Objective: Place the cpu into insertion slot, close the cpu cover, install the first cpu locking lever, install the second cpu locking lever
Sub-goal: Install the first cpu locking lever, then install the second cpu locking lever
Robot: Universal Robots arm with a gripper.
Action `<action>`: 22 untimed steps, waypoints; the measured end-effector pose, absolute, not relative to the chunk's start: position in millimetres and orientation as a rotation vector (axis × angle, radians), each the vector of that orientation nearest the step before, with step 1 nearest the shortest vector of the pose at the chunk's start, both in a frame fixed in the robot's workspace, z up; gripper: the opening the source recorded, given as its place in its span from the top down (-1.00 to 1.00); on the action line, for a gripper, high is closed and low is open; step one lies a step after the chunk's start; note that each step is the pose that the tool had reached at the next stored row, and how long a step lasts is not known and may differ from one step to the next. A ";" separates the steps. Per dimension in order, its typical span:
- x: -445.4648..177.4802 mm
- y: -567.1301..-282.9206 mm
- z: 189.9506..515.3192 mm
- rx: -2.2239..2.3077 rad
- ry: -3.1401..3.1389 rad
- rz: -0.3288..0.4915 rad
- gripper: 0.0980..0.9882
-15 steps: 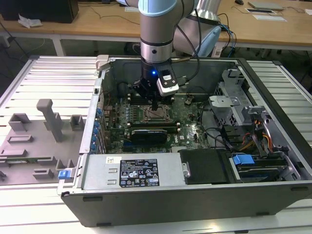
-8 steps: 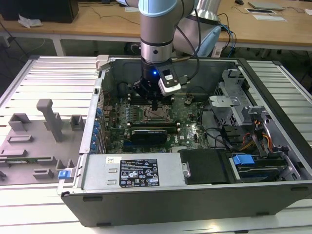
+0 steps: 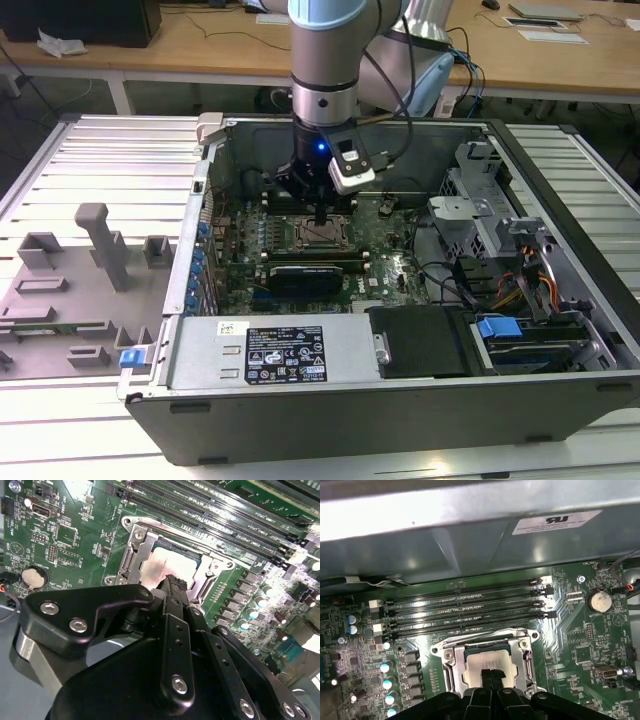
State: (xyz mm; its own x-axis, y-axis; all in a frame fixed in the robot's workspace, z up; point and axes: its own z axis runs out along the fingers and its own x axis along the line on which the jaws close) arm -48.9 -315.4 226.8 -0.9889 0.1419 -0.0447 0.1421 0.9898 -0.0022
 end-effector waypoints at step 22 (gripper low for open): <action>-49.1 -314.2 239.4 0.220 3.088 -0.040 0.98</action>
State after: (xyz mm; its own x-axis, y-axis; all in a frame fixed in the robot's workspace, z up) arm -49.1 -314.2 239.4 -0.9889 0.1410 -0.0474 0.1422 0.9896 -0.0224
